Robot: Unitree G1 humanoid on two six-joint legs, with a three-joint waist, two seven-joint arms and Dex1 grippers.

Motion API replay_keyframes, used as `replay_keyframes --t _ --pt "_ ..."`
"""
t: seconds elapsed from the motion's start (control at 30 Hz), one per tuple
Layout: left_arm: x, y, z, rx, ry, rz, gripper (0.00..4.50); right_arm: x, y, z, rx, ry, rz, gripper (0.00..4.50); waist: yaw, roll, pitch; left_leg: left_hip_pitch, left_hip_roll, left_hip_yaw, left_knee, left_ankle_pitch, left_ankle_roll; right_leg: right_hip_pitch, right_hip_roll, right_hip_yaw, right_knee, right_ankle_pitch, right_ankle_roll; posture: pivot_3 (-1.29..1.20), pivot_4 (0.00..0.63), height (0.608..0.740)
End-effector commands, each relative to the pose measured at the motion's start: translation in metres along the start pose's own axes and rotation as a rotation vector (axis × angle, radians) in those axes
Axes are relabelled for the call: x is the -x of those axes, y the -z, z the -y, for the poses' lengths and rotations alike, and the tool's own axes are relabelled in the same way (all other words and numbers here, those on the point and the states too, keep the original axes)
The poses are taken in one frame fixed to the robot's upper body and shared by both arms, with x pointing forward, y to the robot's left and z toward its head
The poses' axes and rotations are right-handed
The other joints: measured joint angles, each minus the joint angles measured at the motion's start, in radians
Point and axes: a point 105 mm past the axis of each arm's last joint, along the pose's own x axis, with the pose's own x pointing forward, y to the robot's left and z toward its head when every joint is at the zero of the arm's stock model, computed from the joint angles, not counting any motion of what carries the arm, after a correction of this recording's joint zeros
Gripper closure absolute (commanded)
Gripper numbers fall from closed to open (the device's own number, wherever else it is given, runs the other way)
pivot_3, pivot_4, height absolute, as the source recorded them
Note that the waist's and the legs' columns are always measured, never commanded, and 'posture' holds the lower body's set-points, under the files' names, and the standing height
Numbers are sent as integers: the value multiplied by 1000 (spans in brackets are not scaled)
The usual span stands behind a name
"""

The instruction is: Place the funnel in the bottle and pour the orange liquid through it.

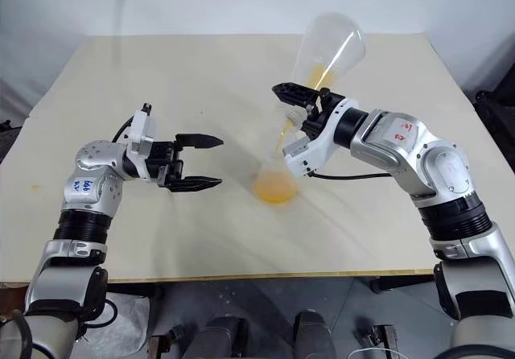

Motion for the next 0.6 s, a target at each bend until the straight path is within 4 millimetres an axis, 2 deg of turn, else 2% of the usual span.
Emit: replay_keyframes --t 0.03,0.6 --pt "4 -10 -1 -41 -15 20 0 3 5 18 56 56 -7 1656 0 0 0 0 0 0 0 0 0 0 0 0 0 0 0 0 150 740" --pt "3 -10 -2 -43 -16 25 0 2 2 18 118 54 27 1656 0 0 0 0 0 0 0 0 0 0 0 0 0 0 0 0 150 740"
